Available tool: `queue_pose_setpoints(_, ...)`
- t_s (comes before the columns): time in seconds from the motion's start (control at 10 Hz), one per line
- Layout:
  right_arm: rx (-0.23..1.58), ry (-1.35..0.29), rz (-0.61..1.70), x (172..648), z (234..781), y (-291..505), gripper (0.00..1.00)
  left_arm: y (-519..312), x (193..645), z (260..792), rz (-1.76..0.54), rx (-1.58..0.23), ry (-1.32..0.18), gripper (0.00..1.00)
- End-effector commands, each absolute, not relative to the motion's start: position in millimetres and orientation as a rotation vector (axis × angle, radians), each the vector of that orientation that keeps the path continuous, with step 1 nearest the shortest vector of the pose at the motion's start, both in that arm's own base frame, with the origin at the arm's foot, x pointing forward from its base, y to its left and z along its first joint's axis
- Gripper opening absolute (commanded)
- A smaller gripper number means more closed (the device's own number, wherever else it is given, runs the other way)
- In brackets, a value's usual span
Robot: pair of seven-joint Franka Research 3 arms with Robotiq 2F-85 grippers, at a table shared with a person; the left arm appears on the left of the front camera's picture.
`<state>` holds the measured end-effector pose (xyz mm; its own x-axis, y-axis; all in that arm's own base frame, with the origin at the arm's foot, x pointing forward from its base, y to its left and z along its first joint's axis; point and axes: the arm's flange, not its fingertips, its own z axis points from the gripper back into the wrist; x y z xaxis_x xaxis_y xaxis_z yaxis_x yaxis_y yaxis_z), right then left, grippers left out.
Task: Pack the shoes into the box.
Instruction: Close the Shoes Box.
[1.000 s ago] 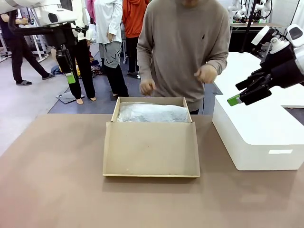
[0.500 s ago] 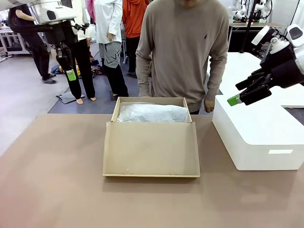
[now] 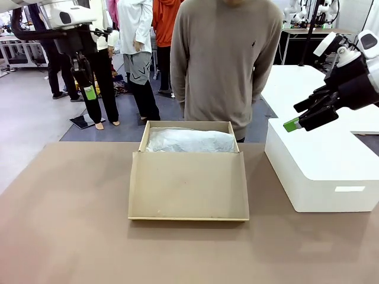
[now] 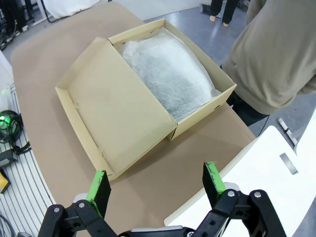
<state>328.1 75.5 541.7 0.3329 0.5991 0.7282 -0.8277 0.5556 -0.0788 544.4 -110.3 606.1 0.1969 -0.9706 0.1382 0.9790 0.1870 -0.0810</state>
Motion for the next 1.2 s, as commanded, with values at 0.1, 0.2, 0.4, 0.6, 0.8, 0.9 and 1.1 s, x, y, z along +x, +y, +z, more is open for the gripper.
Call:
queue_pose_setpoints(0.1,0.349,-0.797,0.955,329.0,541.5,75.3,1.0,-109.3,543.8,606.6,-1.385,-0.161,-0.058,0.0)
queue_pose_setpoints(0.2,0.349,-0.797,0.955,329.0,541.5,75.3,1.0,-109.3,543.8,606.6,-1.385,-0.161,-0.058,0.0)
queue_pose_setpoints(0.4,0.349,-0.797,0.955,329.0,541.5,75.3,1.0,-102.6,554.0,594.9,-1.397,-0.245,-0.064,0.0)
queue_pose_setpoints(0.6,0.349,-0.797,0.955,329.0,541.5,75.3,1.0,-82.8,567.9,573.6,-1.391,-0.399,-0.138,0.0)
queue_pose_setpoints(0.8,0.349,-0.797,0.955,329.0,541.5,75.3,1.0,-65.6,576.5,550.6,-1.363,-0.466,-0.198,0.0)
queue_pose_setpoints(0.9,0.349,-0.797,0.955,329.0,541.5,75.3,1.0,-57.5,580.4,537.7,-1.362,-0.502,-0.189,0.0)
queue_pose_setpoints(1.1,0.349,-0.797,0.955,329.0,541.5,75.3,1.0,-44.5,588.7,508.1,-1.332,-0.545,-0.172,0.0)
